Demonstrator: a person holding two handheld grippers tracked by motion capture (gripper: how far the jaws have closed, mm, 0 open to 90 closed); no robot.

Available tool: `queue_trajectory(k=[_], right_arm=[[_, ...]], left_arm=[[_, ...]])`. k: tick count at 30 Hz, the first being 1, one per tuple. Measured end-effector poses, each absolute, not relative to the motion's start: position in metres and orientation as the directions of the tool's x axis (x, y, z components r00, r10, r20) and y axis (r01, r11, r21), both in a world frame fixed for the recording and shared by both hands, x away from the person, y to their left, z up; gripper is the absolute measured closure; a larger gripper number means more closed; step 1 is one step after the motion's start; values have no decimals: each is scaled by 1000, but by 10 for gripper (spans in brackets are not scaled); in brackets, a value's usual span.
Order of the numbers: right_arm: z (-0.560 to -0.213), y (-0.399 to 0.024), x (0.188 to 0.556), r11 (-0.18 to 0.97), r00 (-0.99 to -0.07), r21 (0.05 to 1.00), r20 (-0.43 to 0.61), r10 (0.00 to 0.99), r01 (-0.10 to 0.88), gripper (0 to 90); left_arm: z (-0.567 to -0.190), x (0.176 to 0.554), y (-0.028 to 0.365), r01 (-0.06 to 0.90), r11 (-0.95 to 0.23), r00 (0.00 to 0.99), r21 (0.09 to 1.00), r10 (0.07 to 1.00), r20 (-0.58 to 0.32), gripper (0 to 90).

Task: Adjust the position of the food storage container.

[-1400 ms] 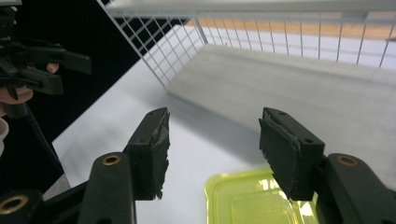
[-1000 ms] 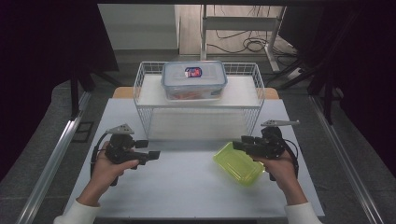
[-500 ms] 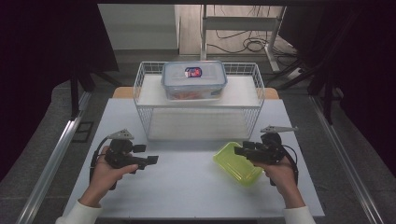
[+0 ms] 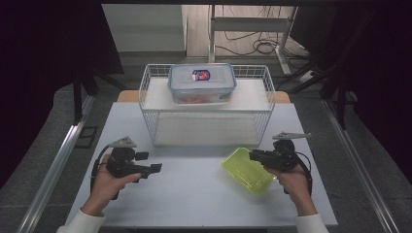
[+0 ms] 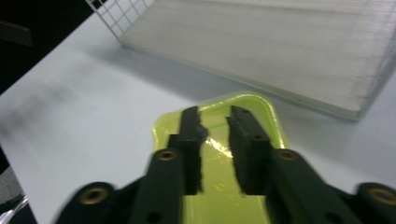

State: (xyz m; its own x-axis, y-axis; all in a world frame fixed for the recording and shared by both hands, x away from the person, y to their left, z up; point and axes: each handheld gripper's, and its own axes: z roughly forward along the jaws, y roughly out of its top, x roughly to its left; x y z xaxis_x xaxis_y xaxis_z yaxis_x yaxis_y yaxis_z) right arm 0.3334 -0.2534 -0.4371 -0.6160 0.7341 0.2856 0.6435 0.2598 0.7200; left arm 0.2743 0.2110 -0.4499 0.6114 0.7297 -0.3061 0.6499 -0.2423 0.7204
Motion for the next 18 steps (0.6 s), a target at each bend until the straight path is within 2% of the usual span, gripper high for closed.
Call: queue_trajectory(k=[6, 18], right_arm=[[-446, -257, 340, 287, -589, 696, 238, 773, 658, 885], [-467, -253, 360, 337, -550, 642, 158, 820, 688, 889]], left_arm=[[-452, 272, 214, 653, -246, 609, 716, 733, -304, 225], [-458, 269, 222, 663, -247, 593, 707, 749, -295, 206]])
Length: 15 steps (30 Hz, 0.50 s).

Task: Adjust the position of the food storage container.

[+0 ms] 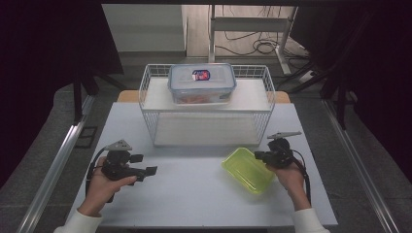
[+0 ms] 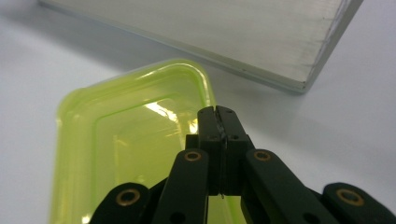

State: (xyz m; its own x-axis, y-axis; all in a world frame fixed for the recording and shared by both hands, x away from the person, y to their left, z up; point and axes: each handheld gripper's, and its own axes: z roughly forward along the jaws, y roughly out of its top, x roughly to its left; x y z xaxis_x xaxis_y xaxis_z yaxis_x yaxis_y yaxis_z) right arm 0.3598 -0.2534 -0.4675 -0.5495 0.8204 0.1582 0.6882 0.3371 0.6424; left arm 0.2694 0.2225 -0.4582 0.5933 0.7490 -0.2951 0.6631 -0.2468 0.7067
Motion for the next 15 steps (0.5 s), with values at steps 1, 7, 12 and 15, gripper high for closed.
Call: queue_trajectory(k=[1, 7, 12, 15], right_arm=[[-468, -253, 361, 336, -548, 643, 156, 822, 688, 890], [-469, -253, 372, 327, -527, 652, 132, 840, 685, 890], [-475, -248, 379, 356, -534, 630, 112, 838, 691, 890], [-476, -242, 379, 378, -545, 624, 92, 833, 684, 890]], left_arm=[[-458, 270, 222, 663, -247, 593, 706, 749, -295, 205], [-458, 268, 223, 663, -247, 594, 706, 748, -295, 201], [-458, 268, 223, 666, -246, 591, 705, 751, -296, 201], [-459, 269, 223, 667, -247, 591, 703, 750, -296, 201]])
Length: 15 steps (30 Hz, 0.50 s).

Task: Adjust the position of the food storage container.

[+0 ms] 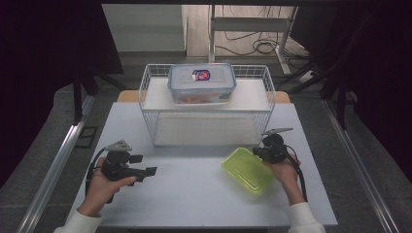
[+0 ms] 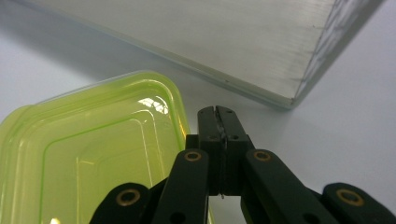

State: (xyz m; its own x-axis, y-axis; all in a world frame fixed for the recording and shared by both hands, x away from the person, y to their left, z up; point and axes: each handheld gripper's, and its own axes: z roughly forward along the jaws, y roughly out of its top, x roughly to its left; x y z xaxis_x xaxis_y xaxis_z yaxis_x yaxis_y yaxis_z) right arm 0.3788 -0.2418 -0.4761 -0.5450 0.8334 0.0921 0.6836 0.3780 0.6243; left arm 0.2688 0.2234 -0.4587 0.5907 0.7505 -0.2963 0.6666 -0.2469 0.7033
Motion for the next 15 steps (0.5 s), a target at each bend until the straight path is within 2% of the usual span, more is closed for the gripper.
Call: queue_trajectory(k=[6, 15], right_arm=[[-479, -230, 375, 416, -575, 609, 83, 814, 675, 890], [-479, -187, 362, 511, -668, 595, 60, 741, 620, 890]], left_arm=[[-460, 269, 223, 667, -249, 591, 702, 751, -295, 201], [-461, 269, 224, 670, -249, 589, 699, 752, -296, 202]])
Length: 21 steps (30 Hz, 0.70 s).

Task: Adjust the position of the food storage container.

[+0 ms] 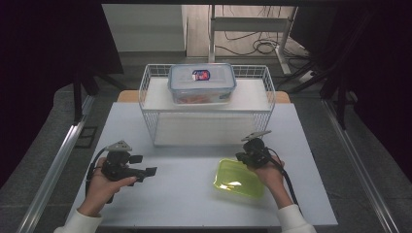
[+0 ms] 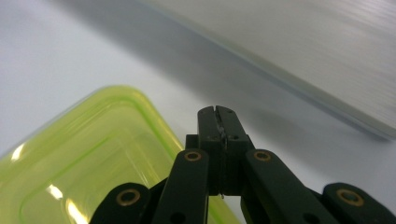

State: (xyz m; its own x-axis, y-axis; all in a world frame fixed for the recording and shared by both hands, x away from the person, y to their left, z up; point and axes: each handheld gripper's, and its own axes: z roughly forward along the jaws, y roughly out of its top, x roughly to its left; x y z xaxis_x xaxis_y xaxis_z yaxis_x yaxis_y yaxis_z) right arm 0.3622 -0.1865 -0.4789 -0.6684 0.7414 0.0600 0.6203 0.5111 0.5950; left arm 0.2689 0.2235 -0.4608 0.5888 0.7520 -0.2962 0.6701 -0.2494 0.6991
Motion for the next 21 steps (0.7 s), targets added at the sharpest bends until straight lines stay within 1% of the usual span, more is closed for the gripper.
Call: queue_trajectory(k=[7, 11, 16, 21], right_arm=[[-482, -157, 351, 563, -724, 585, 60, 687, 583, 890], [-481, -157, 349, 570, -726, 591, 38, 687, 571, 890], [-462, -195, 340, 481, -670, 644, 68, 739, 595, 890], [-459, -243, 318, 425, -603, 645, 70, 795, 635, 890]], left_arm=[[-462, 269, 224, 671, -255, 590, 696, 752, -293, 202], [-462, 269, 224, 671, -252, 589, 697, 752, -295, 202], [-461, 269, 226, 671, -246, 587, 700, 752, -299, 202], [-462, 269, 226, 671, -251, 589, 697, 752, -296, 202]])
